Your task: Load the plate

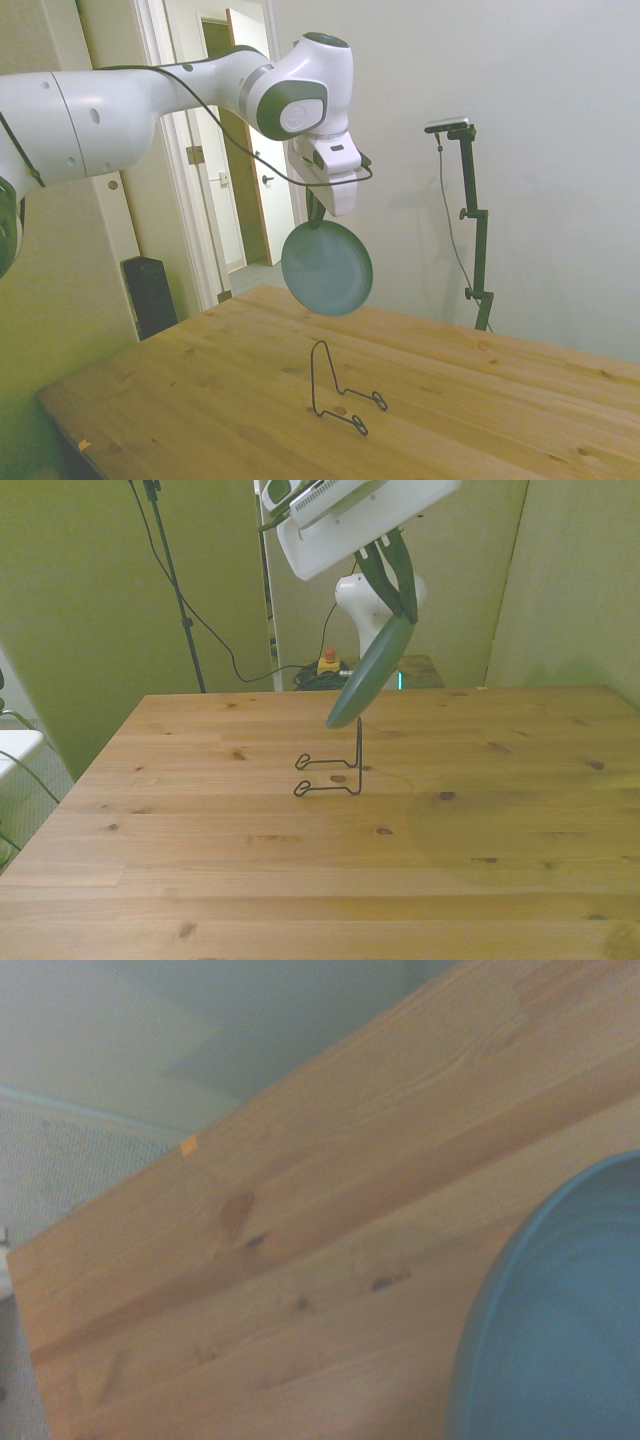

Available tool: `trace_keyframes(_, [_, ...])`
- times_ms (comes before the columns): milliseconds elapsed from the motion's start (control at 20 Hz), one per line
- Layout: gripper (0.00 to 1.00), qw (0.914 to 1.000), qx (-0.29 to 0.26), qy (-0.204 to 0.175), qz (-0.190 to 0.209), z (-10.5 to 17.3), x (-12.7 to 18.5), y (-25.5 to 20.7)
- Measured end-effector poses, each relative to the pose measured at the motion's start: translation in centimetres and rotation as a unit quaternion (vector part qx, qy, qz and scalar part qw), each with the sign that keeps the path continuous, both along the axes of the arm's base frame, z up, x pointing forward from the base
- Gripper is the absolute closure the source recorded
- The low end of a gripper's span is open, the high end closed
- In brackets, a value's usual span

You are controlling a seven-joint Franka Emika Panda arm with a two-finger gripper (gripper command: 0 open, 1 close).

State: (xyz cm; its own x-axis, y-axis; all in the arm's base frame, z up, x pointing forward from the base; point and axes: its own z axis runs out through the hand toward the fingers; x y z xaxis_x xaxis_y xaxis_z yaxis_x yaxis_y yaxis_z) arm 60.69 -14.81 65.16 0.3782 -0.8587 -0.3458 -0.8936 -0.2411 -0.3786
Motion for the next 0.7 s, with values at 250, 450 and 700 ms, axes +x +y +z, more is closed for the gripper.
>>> trace_keyframes(250, [1.00,0.9989,0.045,0.005,0.009,0.1,-2.3,-4.3])
trace_keyframes(450, [1.00,0.9960,0.088,0.013,0.009,-2.3,-1.3,-4.2])
trace_keyframes(700, [1.00,0.9884,0.148,0.028,0.019,-5.0,-0.4,-4.7])
